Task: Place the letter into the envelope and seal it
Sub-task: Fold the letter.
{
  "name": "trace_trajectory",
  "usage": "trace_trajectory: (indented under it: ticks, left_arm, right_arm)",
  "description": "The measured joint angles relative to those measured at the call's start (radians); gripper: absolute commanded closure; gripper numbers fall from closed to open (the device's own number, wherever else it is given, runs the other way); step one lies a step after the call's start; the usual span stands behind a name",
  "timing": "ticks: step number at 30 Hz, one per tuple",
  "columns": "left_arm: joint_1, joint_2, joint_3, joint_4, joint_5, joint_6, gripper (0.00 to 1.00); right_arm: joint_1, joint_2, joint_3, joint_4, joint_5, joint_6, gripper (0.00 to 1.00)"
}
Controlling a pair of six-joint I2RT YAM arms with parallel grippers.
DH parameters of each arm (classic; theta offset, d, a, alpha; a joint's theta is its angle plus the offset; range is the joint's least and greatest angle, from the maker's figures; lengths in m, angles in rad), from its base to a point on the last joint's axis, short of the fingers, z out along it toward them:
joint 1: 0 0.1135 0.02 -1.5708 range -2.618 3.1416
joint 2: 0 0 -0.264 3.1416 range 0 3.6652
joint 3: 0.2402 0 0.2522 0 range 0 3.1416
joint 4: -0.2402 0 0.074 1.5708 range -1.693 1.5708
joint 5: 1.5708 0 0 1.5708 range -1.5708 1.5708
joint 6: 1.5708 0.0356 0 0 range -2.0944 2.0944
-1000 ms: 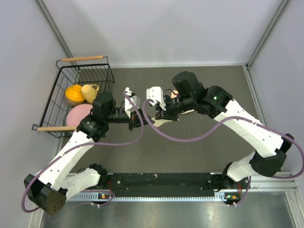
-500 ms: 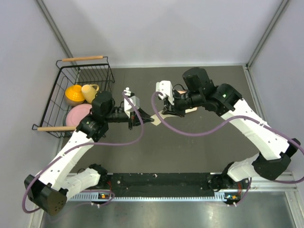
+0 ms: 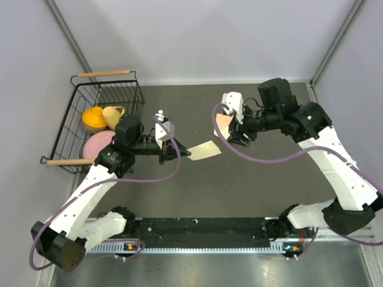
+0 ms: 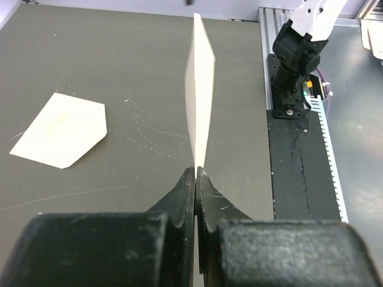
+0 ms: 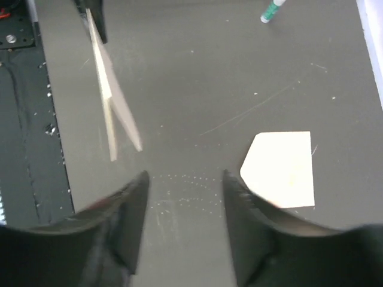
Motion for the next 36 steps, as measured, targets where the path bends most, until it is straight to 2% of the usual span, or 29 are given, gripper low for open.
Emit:
trace_trajectory:
  ticks: [1, 3, 10, 14, 17, 19, 20, 23, 26, 28, 30, 31, 32, 33, 34, 36]
  left_arm:
    - [0.0, 0.0, 0.0, -0.002, 0.001, 0.002, 1.0]
    - [0.0, 0.005, 0.0, -0.005, 0.002, 0.006, 1.0]
    - [-0.017, 0.04, 0.021, -0.049, 0.004, 0.054, 1.0]
    - [-0.033, 0.05, 0.039, -0.075, 0.004, 0.091, 1.0]
    - [-0.044, 0.051, 0.051, -0.1, 0.005, 0.119, 1.0]
    - [-0.05, 0.051, 0.054, -0.107, 0.004, 0.13, 1.0]
    - [-0.051, 0.051, 0.055, -0.109, 0.004, 0.136, 1.0]
    - [-0.053, 0.055, 0.061, -0.129, 0.002, 0.152, 1.0]
    - [-0.053, 0.062, 0.081, -0.151, -0.001, 0.169, 1.0]
    - [-0.053, 0.067, 0.1, -0.16, -0.002, 0.179, 1.0]
    - [-0.053, 0.073, 0.12, -0.169, -0.003, 0.189, 1.0]
    - [-0.053, 0.077, 0.13, -0.174, -0.004, 0.196, 1.0]
    - [-0.053, 0.08, 0.139, -0.179, -0.005, 0.2, 0.98]
    - [-0.053, 0.083, 0.146, -0.183, -0.009, 0.201, 0.9]
    - [-0.053, 0.085, 0.149, -0.187, -0.015, 0.2, 0.75]
    - [-0.044, 0.087, 0.15, -0.18, -0.028, 0.178, 0.51]
  right_arm:
    - [0.0, 0.0, 0.011, -0.014, -0.014, -0.009, 0.11]
    - [0.004, 0.001, 0.032, -0.029, -0.042, -0.001, 0.09]
    - [0.154, 0.035, 0.097, -0.037, -0.071, -0.005, 0.17]
    - [0.191, 0.093, 0.096, -0.035, -0.078, 0.0, 0.18]
    - [0.197, 0.126, 0.087, -0.024, -0.07, 0.003, 0.29]
    - [0.204, 0.137, 0.085, -0.019, -0.066, 0.006, 0.42]
    - [0.208, 0.141, 0.085, -0.015, -0.064, 0.006, 0.45]
    - [0.217, 0.144, 0.08, -0.009, -0.063, 0.013, 0.47]
    - [0.219, 0.144, 0.068, 0.005, -0.058, 0.015, 0.62]
    - [0.219, 0.144, 0.05, 0.009, -0.051, 0.014, 0.68]
    - [0.219, 0.145, 0.032, 0.009, -0.043, 0.018, 1.0]
    - [0.219, 0.147, 0.026, 0.008, -0.037, 0.015, 1.0]
    - [0.219, 0.15, 0.023, 0.008, -0.033, 0.016, 1.0]
    - [0.219, 0.153, 0.023, 0.007, -0.032, 0.021, 1.0]
    - [0.218, 0.154, 0.023, 0.008, -0.032, 0.024, 1.0]
    - [0.208, 0.155, 0.023, 0.007, -0.039, 0.048, 1.0]
